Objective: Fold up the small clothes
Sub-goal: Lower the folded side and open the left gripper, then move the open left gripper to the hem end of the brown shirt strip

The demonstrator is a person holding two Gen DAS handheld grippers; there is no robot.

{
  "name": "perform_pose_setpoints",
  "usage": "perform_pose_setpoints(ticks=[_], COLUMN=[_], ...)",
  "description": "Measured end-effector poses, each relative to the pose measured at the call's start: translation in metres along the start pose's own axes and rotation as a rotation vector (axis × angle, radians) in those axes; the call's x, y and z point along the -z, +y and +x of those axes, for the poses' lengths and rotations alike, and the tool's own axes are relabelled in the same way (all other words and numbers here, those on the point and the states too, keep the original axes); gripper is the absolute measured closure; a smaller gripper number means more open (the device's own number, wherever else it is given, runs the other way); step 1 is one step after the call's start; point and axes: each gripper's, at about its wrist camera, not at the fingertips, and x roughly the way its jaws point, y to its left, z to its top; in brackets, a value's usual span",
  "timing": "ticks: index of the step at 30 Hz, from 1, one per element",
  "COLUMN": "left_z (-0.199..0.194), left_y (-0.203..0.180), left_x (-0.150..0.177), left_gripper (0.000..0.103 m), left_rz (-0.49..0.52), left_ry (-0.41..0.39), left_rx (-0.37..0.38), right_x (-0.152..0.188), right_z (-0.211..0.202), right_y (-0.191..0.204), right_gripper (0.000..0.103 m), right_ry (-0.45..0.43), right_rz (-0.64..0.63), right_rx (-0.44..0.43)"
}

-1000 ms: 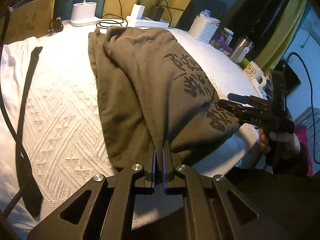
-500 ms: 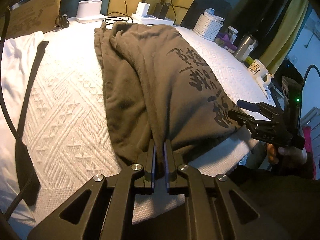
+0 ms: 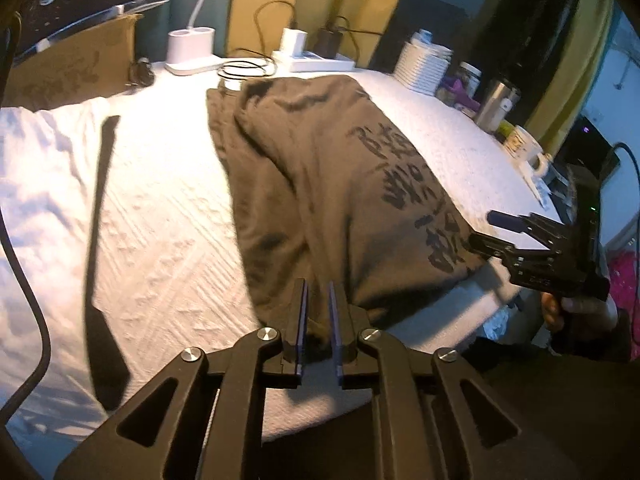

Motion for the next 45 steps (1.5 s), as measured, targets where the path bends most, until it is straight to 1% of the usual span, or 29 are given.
perform_pose_setpoints(ticks=[1,3,5,10,21,29,31,33,38,40,42,45], left_z=[-0.001,-0.001,0.0,0.013,0.035,0.051,0.056,0.062,0.076,0.083,0.089,0.098], left_y=[0.002,0.004,0.004,0.0,-0.014,-0.013,-0.011,-0.009,0.001,0.009,0.018,0.031], left_x=[-0.003,-0.009,-0.016,-0.036,-0.074,-0.098,-0.104,-0.11,-0.126,-0.133,-0.138,-0.145], left_gripper=[0.083,0.062,0.059,0.058,0.058,0.058,0.056,0.048,0.047,0.046,0.042,0.042], left_rz=[-0.007,-0.013,-0.013,-0.003,0.03,0.03,0.027,0.025,0.025,0.006,-0.007,-0.024], left_ry=[-0.006,-0.029,-0.042,-0.042,-0.06,-0.065,-0.065,-0.065,-0.069,-0.067,-0.065,-0.061], left_rx=[-0.007,-0.011,-0.018,-0.042,-0.029,-0.031,-0.027,-0.024,-0.044,-0.053,-0.065,-0.079], right_x=[-0.004,-0.01,-0.016,-0.033,-0.064,-0.082,-0.087,-0.092,-0.106,-0.112,-0.118,-0.128], right_z=[-0.001,-0.002,-0.001,0.005,0.021,0.034,0.038,0.043,0.06,0.068,0.075,0.084], right_y=[-0.002,-0.003,-0.006,-0.014,-0.033,-0.041,-0.042,-0.044,-0.048,-0.049,-0.051,-0.053], right_gripper=[0.033,0.033,0.033,0.033,0.033,0.033,0.033,0.033,0.033,0.033,0.033,0.033], right_ry=[-0.007,-0.015,-0.021,-0.023,-0.025,-0.017,-0.014,-0.009,0.008,0.012,0.017,0.017], right_rz=[0.001,0.002,0.001,-0.001,0.005,0.003,0.001,0.001,0.005,0.004,0.0,-0.008], right_rx=[-0.003,-0.007,-0.011,-0.019,-0.026,-0.027,-0.028,-0.028,-0.029,-0.03,-0.033,-0.035])
